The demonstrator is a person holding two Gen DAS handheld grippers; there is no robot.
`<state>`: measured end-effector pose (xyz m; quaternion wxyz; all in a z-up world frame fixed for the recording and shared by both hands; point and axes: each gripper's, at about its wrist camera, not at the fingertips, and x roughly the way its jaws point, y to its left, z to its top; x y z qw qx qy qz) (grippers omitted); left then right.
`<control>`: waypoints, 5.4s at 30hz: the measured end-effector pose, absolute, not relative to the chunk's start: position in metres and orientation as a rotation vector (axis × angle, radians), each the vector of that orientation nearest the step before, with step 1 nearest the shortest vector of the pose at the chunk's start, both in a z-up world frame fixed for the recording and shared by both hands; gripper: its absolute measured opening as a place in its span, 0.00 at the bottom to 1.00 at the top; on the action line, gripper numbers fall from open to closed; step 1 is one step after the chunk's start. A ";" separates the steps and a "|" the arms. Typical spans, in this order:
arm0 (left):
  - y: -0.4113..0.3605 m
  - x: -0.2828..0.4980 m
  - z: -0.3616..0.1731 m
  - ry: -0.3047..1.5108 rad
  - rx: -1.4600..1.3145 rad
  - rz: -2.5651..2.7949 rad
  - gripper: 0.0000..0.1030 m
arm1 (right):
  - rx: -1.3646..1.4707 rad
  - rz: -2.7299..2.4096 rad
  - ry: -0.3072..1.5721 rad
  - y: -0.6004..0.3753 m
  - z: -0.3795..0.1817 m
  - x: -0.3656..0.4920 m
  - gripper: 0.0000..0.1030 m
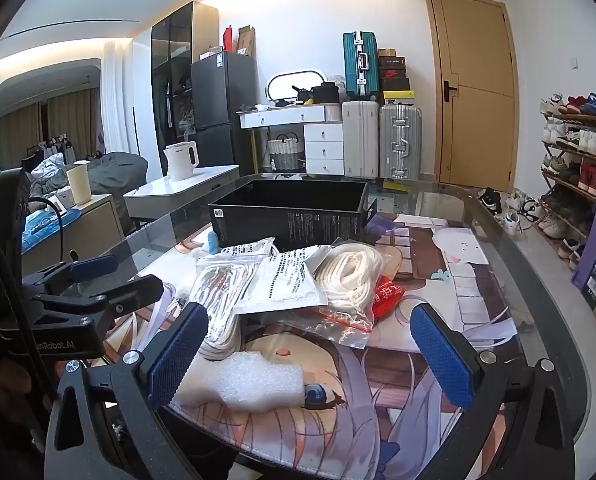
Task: Organize soft objects
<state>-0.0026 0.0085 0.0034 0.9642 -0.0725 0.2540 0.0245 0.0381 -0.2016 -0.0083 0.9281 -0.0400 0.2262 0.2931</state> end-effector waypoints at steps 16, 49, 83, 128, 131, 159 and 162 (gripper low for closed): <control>0.008 -0.002 0.003 0.517 -0.145 0.049 1.00 | -0.080 0.600 0.460 -0.198 -0.008 0.039 1.00; 0.020 0.003 0.003 0.507 -0.132 0.022 1.00 | -0.134 0.657 0.531 -0.183 -0.025 0.041 1.00; 0.019 0.007 0.002 0.524 -0.132 -0.041 1.00 | -0.175 0.797 0.623 -0.163 -0.039 0.033 1.00; -0.049 0.048 -0.018 0.696 -0.046 -0.139 0.90 | -0.072 0.607 0.551 -0.223 -0.024 0.034 0.90; -0.052 0.049 -0.019 0.698 -0.015 -0.116 0.76 | -0.072 0.606 0.550 -0.222 -0.024 0.034 0.90; -0.009 0.011 0.011 0.562 -0.080 -0.122 0.40 | -0.098 0.606 0.507 -0.210 -0.008 0.031 0.90; -0.003 0.009 0.016 0.549 -0.086 -0.119 0.40 | -0.108 0.605 0.500 -0.207 -0.001 0.032 0.90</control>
